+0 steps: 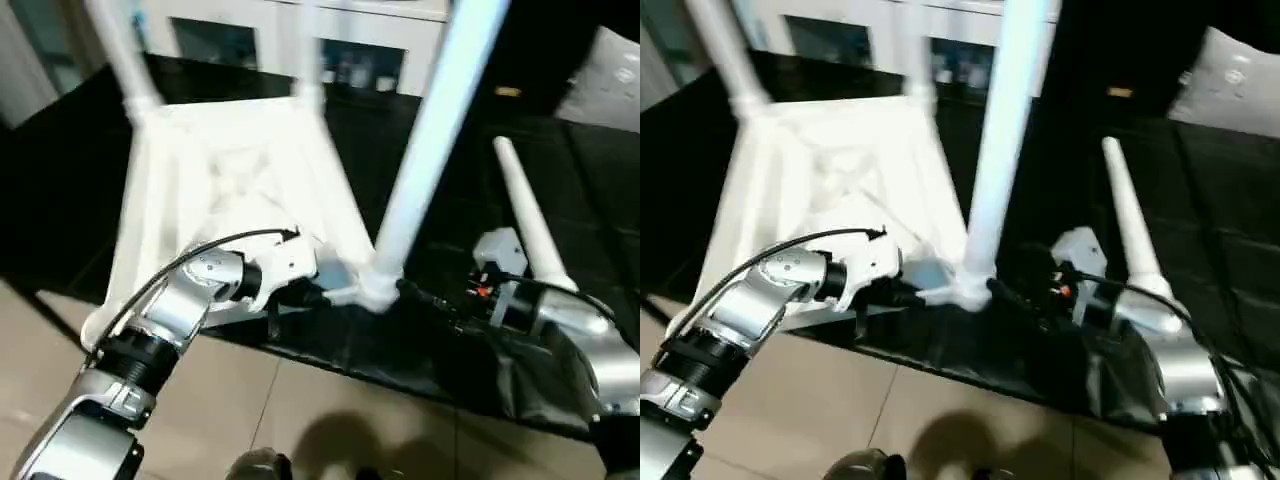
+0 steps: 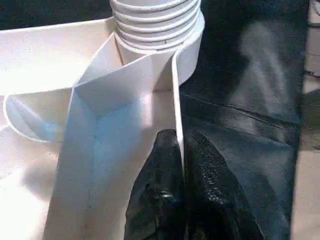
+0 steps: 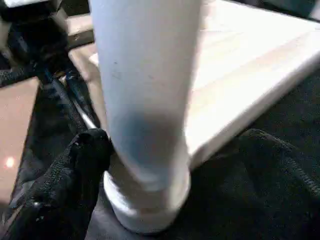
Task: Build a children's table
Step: Rotate leg to tighten
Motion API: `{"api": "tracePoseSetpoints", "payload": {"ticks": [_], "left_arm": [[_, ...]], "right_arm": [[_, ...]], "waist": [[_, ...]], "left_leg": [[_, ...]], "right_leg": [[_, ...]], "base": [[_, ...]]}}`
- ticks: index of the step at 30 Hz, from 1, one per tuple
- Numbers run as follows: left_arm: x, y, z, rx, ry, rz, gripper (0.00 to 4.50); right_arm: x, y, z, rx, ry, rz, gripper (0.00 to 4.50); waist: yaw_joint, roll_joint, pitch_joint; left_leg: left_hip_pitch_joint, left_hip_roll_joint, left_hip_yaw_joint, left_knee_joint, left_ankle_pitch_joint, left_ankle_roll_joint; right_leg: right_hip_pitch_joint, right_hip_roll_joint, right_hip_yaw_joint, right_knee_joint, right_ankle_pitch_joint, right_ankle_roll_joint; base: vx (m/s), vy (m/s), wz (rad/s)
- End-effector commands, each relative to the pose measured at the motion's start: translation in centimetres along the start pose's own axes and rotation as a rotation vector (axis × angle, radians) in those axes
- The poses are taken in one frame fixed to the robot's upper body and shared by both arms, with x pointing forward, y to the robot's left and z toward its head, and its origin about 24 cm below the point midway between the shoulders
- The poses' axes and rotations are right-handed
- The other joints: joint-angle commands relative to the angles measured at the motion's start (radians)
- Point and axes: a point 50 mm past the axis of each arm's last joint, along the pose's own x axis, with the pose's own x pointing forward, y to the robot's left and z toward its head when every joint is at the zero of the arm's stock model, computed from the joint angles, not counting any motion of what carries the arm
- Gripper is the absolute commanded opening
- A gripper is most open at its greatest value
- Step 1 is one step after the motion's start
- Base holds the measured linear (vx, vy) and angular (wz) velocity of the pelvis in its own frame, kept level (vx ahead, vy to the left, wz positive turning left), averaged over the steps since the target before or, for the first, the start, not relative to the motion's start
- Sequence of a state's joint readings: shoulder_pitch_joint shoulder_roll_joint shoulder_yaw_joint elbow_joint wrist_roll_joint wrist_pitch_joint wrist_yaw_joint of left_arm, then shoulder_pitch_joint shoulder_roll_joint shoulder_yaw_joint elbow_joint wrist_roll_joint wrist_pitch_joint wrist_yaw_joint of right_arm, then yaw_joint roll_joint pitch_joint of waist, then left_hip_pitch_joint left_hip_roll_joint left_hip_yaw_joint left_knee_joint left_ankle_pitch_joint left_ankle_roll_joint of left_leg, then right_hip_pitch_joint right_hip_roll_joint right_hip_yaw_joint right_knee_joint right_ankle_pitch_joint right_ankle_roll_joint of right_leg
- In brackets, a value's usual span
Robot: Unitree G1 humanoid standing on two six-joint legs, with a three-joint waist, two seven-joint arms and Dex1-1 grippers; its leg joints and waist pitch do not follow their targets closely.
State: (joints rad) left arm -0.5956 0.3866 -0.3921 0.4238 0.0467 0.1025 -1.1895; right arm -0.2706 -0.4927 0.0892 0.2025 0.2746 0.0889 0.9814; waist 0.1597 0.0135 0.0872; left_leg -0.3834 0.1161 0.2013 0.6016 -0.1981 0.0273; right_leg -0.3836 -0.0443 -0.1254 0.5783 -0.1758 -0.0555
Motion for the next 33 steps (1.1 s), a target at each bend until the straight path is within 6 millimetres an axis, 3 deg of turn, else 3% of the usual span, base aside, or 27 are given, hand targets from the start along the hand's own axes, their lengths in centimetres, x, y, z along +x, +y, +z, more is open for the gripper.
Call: {"api": "tracePoseSetpoints", "payload": {"ticks": [1, 3, 9, 10, 22, 33], "left_arm": [[0.5, -0.1, 1.4, 0.095, -0.009, -0.075, 0.0], [0.6, -0.1, 1.7, 0.125, -0.01, -0.106, 0.0], [0.9, -0.3, 1.8, 0.15, -0.005, -0.131, 0.0], [0.9, -0.3, 1.8, 0.15, -0.006, -0.131, 0.0], [0.9, -0.3, 1.4, 0.153, 0.004, -0.145, 0.0], [1.1, -0.3, 1.3, 0.046, -0.03, -0.088, 0.0]], "right_arm": [[0.0, 0.1, -0.2, -0.032, 0.04, 0.039, 4.47], [0.5, 0.3, -0.6, -0.037, 0.075, 0.093, 4.47], [0.9, 0.1, -0.7, 0.004, 0.092, 0.142, 4.13], [0.9, 0.1, -0.7, 0.004, 0.092, 0.142, 3.84], [0.8, 0.2, -1.0, 0.017, 0.114, 0.209, 2.9], [1.2, 1.8, -1.8, 0.104, 0.104, 0.211, 2.73]], "waist": [[-0.009, 0.001, -0.088], [-0.005, 0.001, -0.088], [0.002, -0.001, -0.091], [0.002, -0.001, -0.091], [0.006, -0.004, -0.094], [0.006, -0.003, -0.096]], "left_leg": [[0.035, 0.164, -0.073, -0.071, -0.129, 0.055], [0.031, 0.16, -0.071, -0.068, -0.139, 0.048], [0.035, 0.164, -0.071, -0.066, -0.136, 0.048], [0.034, 0.164, -0.071, -0.066, -0.133, 0.049], [0.03, 0.16, -0.07, -0.061, -0.128, 0.051], [0.029, 0.165, -0.072, -0.061, -0.109, 0.056]], "right_leg": [[0.045, -0.172, 0.094, -0.052, -0.111, -0.175], [0.05, -0.18, 0.095, -0.054, -0.129, -0.177], [0.047, -0.177, 0.094, -0.052, -0.151, -0.168], [0.048, -0.177, 0.094, -0.052, -0.146, -0.169], [0.048, -0.178, 0.093, -0.053, -0.171, -0.163], [0.048, -0.175, 0.092, -0.044, -0.138, -0.167]], "base": [[0.0, 0.0, 0.0], [0.0, 0.0, 0.0], [0.0, 0.0, 0.0], [0.0, 0.0, 0.0], [0.0, 0.0, 0.0], [0.0, 0.0, 0.0]]}}
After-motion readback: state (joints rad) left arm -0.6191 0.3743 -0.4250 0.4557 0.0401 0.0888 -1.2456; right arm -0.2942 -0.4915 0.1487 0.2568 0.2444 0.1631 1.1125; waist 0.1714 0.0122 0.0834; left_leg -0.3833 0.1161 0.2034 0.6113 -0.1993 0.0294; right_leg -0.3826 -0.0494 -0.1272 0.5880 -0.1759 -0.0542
